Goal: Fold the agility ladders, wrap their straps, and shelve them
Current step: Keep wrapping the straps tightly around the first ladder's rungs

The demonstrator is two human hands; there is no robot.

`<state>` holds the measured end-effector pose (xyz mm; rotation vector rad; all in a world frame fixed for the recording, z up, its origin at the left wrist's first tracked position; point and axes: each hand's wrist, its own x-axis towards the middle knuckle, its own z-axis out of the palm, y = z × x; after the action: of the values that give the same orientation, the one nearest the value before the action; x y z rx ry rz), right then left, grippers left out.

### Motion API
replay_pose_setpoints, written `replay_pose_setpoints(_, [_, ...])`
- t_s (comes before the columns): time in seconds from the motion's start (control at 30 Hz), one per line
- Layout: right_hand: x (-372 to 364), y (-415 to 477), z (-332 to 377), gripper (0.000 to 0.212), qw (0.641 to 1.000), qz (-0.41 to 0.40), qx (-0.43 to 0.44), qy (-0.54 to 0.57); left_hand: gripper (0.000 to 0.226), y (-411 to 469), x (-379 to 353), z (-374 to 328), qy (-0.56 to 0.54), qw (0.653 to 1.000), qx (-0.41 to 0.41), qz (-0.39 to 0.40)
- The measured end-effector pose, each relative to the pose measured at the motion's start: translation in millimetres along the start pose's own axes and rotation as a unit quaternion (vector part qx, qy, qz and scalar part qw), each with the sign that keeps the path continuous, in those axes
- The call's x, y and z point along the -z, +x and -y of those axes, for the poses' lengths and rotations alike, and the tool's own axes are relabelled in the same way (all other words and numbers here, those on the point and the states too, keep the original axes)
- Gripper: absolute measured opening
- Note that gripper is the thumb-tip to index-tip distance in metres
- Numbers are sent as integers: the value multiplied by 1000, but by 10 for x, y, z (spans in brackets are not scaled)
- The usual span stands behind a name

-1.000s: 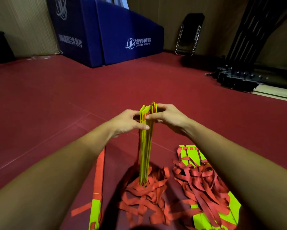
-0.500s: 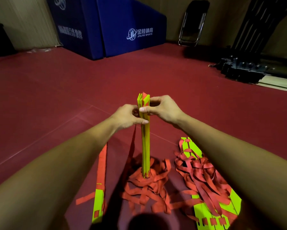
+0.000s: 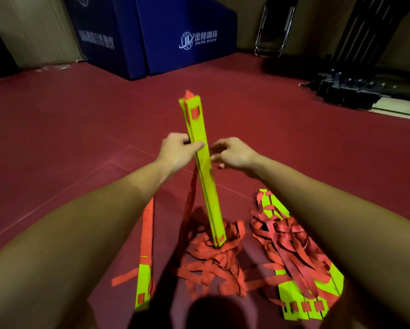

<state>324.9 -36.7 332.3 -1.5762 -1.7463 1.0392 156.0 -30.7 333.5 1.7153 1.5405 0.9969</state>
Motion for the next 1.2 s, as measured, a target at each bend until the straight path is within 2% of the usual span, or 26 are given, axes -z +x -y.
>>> replay_pose_setpoints(0.07, [-8,-10,-117,22,995,40,-30,-86,28,94,65,-53,-127,990,15,-58])
replay_pose_setpoints(0.13, [3,-55,-183,10,993,55,-35,-99,23,152,115,-100,-234,968,20,-85])
replay_pose_setpoints(0.23, [71,-79,-221,10,997,46,-17,-58,18,229,188,-82,-316,941,36,-113])
replay_pose_setpoints(0.33, [89,-28,-232,10,998,15,5,-56,17,244,230,-75,-369,924,59,-85])
replay_pose_setpoints(0.4, [63,14,-205,4,999,-18,19,-43,16,188,155,-87,-334,939,74,-17])
replay_pose_setpoints(0.5, [35,72,-120,13,995,-78,51,-44,9,9,-50,-110,-264,953,113,97])
replay_pose_setpoints(0.63, [23,66,-31,8,993,-76,77,-44,17,-11,-116,-86,-271,953,127,57])
replay_pose_setpoints(0.8, [62,14,6,53,993,29,64,-90,17,75,-79,-84,-286,946,155,1])
replay_pose_setpoints(0.83, [64,-2,12,54,992,26,58,-106,14,74,-61,-101,-291,943,160,13])
replay_pose_setpoints(0.9, [51,-47,30,53,984,-1,58,-166,24,36,-33,-105,-274,944,172,68])
replay_pose_setpoints(1.0, [-28,-63,67,48,971,-56,65,-222,22,-74,-91,-108,-179,956,183,142])
replay_pose_setpoints(1.1, [-135,-74,76,52,967,-82,43,-238,19,-105,-168,-127,-196,959,177,103])
replay_pose_setpoints(1.2, [-198,-127,120,63,966,-53,35,-249,16,-99,-153,-112,-186,962,176,97])
